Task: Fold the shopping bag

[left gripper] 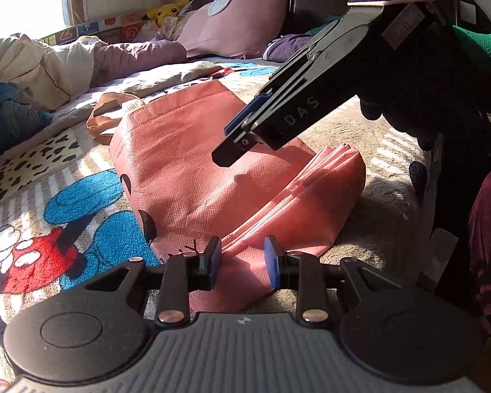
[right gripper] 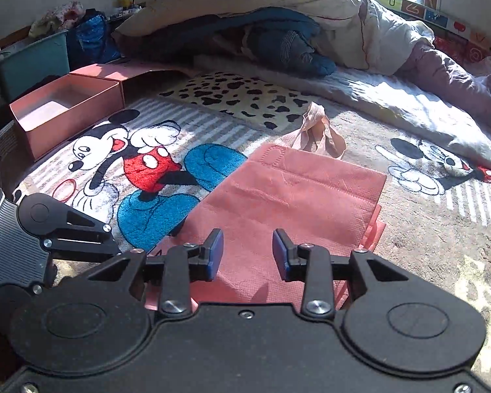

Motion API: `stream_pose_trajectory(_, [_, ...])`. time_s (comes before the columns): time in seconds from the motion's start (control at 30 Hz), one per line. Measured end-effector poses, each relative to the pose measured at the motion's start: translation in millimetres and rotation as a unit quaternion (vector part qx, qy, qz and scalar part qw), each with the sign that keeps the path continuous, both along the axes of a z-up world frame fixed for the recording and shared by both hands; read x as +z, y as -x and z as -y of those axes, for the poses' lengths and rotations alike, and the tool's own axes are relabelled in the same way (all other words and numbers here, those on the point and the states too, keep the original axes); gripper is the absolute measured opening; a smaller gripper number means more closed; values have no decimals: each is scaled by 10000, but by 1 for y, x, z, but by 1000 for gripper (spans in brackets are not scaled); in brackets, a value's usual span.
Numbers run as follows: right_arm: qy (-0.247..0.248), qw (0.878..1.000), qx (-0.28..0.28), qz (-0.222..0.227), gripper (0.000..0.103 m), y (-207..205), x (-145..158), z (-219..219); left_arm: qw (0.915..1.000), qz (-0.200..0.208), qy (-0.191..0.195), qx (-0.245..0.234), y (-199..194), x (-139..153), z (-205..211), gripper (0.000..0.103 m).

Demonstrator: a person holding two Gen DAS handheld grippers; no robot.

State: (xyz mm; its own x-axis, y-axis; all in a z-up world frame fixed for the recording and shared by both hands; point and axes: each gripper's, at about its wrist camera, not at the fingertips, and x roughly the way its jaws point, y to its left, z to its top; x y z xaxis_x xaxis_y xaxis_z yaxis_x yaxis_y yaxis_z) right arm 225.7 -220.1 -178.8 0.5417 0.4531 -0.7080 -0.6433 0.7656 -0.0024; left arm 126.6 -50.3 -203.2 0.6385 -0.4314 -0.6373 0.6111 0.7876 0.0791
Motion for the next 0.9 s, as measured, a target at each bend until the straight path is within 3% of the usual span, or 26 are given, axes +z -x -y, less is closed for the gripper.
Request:
stream_pose_trajectory(0.03, [131,9998,-147,-59,32,-7,-14,7,10000,-5,-19,17,0,0,1,27])
stream_pose_trajectory(0.1, [-251,9963,-763,-321,27,-16,-24,36,10000,-2,-40,36,0,0,2,27])
stream_pose_trajectory(0.27, [-166,9964,-741,-375,27,-1,-20,60,9998,-181,-63,93,-7,2,4,27])
stream_pose_trajectory(0.47, [277,9977,-618,-38,28,18,-1,57,9971,-723,-201,-110,-28,9,5,27])
stream_pose_trajectory(0.57, [-301,9943,-764,686,28,51,24,81,9972,-711,-219,-85,-26,7,5,27])
stream_pose_trajectory(0.6, [-441,9922,-671,955,28,63,32,85,9973,-700,-216,-69,-26,6,5,27])
stream_pose_trajectory(0.67, [-570,9882,145,1416,24,98,43,77,9973,-710,-187,-45,-25,6,4,27])
stream_pose_trajectory(0.8, [377,9703,1946,1383,13,136,19,29,9972,-729,-178,-31,-25,7,5,27])
stream_pose_trajectory(0.83, [577,9676,2091,1294,10,137,9,21,9973,-719,-172,-22,-25,7,5,27])
stream_pose_trajectory(0.9, [372,9795,1717,981,4,117,-3,23,9974,-701,-157,-2,-25,7,5,27])
